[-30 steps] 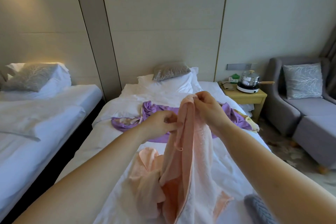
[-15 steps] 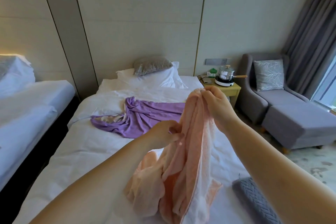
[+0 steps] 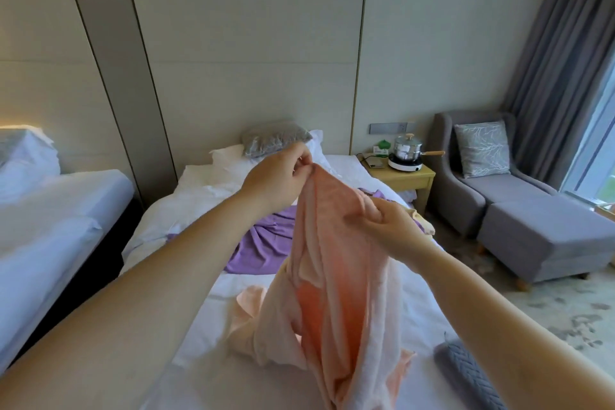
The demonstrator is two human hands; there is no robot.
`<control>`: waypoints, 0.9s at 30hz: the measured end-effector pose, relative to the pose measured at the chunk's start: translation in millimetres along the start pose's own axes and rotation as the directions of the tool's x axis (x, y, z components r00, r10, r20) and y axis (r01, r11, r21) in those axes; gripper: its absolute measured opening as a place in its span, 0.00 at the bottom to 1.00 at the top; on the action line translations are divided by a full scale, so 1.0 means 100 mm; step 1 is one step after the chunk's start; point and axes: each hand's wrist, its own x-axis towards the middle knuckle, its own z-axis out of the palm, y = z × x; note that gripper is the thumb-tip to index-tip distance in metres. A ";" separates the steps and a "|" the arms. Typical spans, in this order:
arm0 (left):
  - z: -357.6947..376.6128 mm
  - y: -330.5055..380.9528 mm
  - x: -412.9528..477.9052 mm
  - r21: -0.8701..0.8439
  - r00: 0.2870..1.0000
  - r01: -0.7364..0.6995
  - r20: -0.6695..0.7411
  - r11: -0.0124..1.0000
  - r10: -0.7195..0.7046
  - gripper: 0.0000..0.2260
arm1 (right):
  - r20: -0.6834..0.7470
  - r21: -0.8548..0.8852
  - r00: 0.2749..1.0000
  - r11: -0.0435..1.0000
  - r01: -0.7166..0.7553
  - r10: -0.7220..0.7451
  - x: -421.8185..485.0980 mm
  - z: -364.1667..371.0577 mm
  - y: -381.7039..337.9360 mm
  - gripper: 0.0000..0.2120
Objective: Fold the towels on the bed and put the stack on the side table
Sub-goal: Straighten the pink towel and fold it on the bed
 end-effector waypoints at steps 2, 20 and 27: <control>-0.22 0.10 0.09 0.108 0.996 -0.047 -0.067 0.993 0.055 0.02 | -0.108 -0.071 0.994 0.997 0.023 -0.031 0.09 -0.05 -0.11 0.13; -1.02 0.07 -0.08 -0.452 0.951 0.263 0.268 0.852 -0.152 0.07 | -0.332 0.041 0.927 0.980 0.197 -0.172 0.71 -0.65 -1.08 0.13; -1.13 0.00 0.10 -0.349 0.983 0.144 -0.061 0.926 -0.176 0.03 | -0.222 0.054 0.966 0.988 0.146 -0.131 0.80 -0.59 -1.01 0.11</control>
